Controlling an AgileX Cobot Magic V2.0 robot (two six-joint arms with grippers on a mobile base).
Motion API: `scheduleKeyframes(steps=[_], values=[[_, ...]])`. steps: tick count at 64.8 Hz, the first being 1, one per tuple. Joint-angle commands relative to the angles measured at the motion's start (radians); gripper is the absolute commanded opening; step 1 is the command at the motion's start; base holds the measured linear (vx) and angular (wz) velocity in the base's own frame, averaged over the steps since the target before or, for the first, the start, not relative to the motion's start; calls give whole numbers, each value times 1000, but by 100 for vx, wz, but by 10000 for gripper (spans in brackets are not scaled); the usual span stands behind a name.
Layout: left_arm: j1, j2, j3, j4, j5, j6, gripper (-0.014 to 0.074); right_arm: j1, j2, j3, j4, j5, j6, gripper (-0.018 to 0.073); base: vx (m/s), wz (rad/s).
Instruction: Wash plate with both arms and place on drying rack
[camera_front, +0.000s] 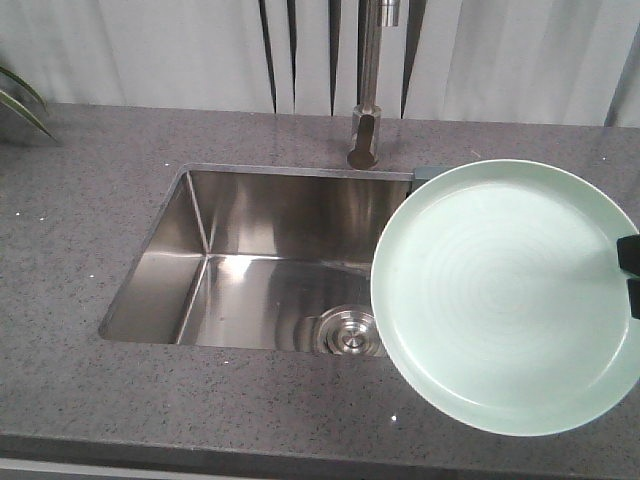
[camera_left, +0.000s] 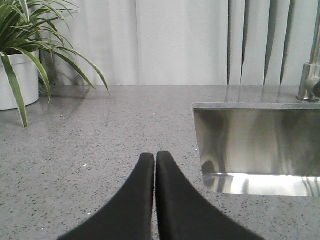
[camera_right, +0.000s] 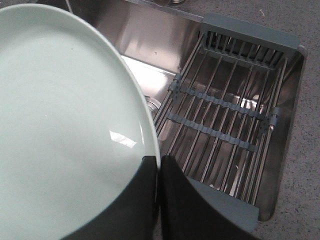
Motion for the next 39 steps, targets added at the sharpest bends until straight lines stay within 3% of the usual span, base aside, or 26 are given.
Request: scheduleKeyframes(steps=[1,39], values=[[-7,-15,22,-8,-68,-3,-6,-5,-6,-28,12,-63,0,-6,3,-11],[-7,-15,22,-8,-68,-3,-6,-5,-6,-28,12,-63,0,-6,3,-12]])
